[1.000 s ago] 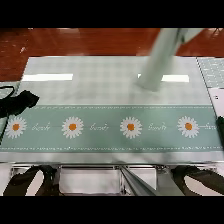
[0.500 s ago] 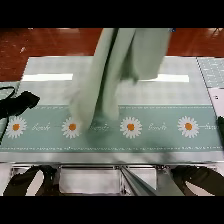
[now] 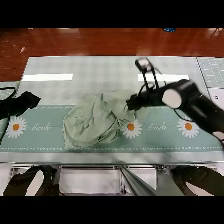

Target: Fold the shirts.

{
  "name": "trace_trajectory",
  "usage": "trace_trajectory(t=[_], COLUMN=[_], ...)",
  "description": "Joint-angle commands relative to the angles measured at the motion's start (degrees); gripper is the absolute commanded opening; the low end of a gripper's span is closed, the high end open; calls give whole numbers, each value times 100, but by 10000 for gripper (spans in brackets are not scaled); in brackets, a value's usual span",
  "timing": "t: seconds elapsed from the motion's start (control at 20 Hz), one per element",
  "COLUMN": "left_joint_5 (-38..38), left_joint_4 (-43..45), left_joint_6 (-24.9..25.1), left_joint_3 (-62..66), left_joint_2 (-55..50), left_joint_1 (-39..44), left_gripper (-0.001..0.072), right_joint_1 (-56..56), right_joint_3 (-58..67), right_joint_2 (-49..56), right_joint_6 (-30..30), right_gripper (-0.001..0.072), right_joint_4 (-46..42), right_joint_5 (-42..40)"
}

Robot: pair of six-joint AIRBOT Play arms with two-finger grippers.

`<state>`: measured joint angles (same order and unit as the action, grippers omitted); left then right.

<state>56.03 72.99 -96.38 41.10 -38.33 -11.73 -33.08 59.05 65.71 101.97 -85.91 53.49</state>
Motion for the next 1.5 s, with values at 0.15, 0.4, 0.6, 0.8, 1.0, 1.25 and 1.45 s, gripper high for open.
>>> trace_trajectory(t=[0.15,0.4,0.6,0.8,1.0,1.25,1.45], left_joint_5=[-114,815,1786,1751,1429,898,887], left_joint_4=[94,90,-1080,-2122,-2094,-2107,-2107], left_joint_6=[848,857,1792,2332,2387,2262,2374], left_joint_3=[981,852,-400,-743,-745,-708,-455], left_joint_2=[-341,-610,-1572,-2455,-3287,-3891,-3919], left_joint_1=[-590,-1335,-1322,-1178,-699,118,505], left_gripper=[503,503,503,503,503,502,18], right_joint_1=[1397,4380,5309,4760,3952,3248,2702], right_joint_3=[651,83,-2260,-3403,-3536,-3536,-3536], right_joint_2=[-466,-1821,-2277,-2271,-2236,-1915,-1434], right_joint_6=[385,151,-981,-1414,-1257,-1069,-1115], right_gripper=[408,406,405,405,405,405,405], right_joint_4=[-1377,-1244,1305,2566,2549,2835,3274], right_joint_5=[831,1512,1298,802,566,302,92])
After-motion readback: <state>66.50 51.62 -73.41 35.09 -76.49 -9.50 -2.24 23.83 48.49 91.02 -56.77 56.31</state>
